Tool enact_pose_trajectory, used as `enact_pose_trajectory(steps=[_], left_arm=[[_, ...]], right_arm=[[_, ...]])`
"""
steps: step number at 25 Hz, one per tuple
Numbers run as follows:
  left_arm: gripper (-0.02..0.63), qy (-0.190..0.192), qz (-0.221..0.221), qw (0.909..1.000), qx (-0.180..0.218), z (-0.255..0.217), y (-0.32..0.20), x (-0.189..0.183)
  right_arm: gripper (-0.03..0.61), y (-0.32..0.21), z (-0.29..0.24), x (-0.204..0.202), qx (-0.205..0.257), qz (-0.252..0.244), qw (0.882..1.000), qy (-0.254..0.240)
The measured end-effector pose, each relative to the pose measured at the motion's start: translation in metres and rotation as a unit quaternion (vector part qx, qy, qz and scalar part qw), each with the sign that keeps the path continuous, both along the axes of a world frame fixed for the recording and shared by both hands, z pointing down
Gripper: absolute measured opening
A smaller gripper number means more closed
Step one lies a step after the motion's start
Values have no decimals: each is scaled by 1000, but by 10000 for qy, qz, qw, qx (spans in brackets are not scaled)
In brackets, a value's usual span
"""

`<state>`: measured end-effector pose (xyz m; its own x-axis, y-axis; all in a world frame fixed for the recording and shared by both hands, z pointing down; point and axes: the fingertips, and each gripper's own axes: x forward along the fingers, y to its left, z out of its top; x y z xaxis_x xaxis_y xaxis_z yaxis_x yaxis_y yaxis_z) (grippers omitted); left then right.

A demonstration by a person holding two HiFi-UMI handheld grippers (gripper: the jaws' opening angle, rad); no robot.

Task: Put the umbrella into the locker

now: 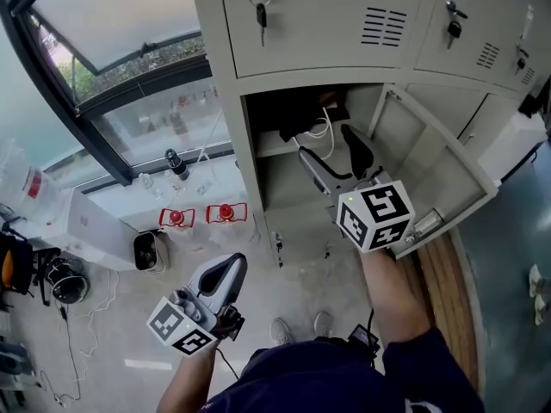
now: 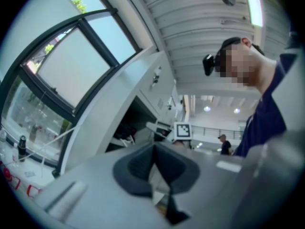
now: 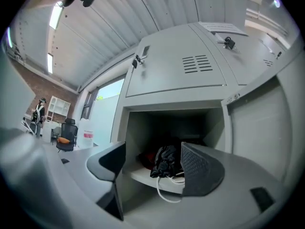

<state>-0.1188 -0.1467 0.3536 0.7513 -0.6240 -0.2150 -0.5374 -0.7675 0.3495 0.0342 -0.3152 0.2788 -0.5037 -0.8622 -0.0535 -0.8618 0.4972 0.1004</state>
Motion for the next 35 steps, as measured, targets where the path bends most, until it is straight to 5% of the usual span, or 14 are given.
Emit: enact_pose_trajectory(steps=[2, 6, 13, 35], left_arm=[[3, -12, 20, 10000, 4, 0, 3, 1], [3, -39, 45, 10000, 9, -1, 8, 5], [3, -74, 98, 9999, 63, -4, 15, 15], [3, -150, 53, 9998, 133, -10, 18, 25]], right_arm=[[355, 15, 0, 5, 47, 31, 10000, -8], [197, 47, -6, 19, 228, 102, 9996, -120], [56, 95, -13, 28, 299, -135, 9990, -302], [8, 161, 57, 44, -601, -460, 9960, -472]])
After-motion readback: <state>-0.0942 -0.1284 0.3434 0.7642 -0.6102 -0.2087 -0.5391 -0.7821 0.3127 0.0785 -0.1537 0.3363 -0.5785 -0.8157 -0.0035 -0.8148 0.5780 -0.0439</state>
